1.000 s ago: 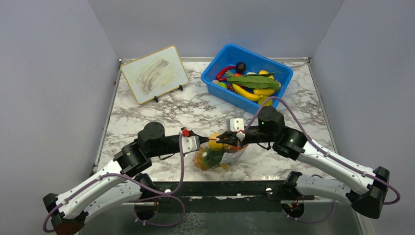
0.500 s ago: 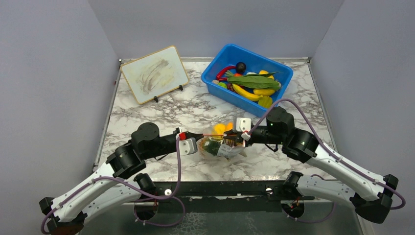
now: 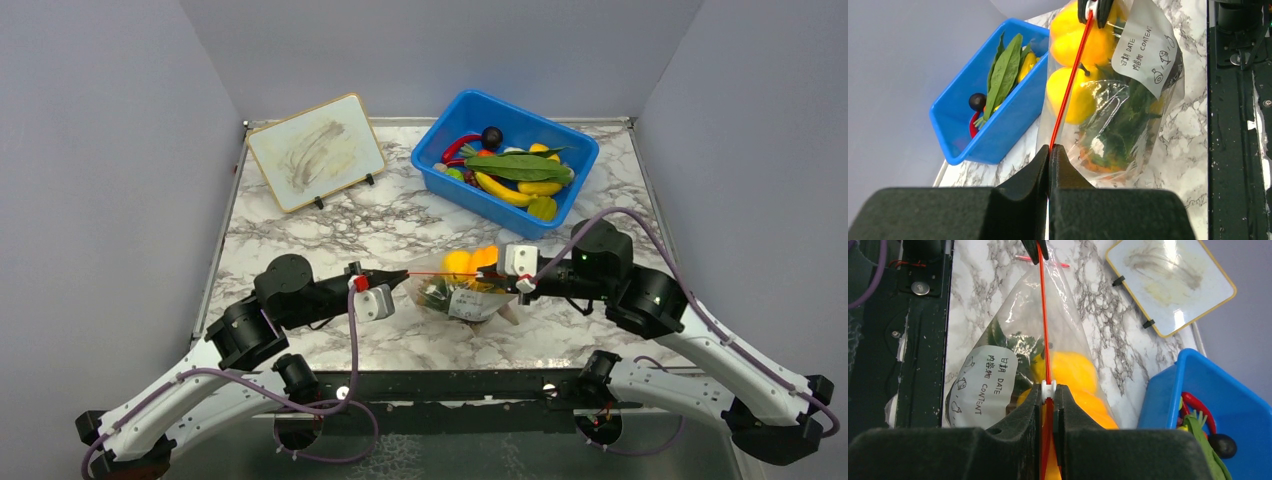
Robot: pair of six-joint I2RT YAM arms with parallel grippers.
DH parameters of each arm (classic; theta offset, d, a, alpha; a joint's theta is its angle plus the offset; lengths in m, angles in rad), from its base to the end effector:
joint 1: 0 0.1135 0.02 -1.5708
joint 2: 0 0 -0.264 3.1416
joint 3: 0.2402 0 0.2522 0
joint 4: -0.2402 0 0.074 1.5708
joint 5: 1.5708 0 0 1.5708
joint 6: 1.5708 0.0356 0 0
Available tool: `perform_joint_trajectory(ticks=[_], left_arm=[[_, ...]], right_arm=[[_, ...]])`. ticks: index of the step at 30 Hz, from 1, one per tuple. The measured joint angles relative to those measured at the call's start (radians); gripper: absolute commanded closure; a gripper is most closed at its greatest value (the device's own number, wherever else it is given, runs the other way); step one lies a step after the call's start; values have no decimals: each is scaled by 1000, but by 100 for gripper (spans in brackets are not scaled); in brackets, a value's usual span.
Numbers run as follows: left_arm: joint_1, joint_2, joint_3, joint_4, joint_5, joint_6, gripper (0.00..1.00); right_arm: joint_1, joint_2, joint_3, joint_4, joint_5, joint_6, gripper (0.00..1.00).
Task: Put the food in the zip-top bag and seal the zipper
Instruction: Zip the zipper food storage bag at the center of the board.
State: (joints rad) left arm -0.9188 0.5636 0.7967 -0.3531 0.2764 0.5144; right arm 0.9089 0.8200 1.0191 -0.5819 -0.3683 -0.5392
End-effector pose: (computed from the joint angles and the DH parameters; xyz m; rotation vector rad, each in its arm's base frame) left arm 0.0704 -0.1083 0.3565 1.2762 1.1455 -0.5350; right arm 0.0929 0.1401 0.3737 -1.4824 1.3045 0.6019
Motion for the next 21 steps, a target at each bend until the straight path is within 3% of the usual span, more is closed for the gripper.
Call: perform_joint_trajectory(ticks=[9, 11, 13, 21], left_arm=[[0, -13, 5, -16, 0, 5, 99], [0, -13, 4, -16, 0, 3, 72], [2, -13, -2, -11, 1, -3, 53], [11, 10, -40, 107, 71, -96, 40]], right_arm=[[0, -25, 6, -68, 8, -28, 99], [0, -24, 5, -66, 6, -27, 99], [-1, -24, -3, -56, 4, -24, 99], [-10, 51, -27, -2, -27, -6, 99]])
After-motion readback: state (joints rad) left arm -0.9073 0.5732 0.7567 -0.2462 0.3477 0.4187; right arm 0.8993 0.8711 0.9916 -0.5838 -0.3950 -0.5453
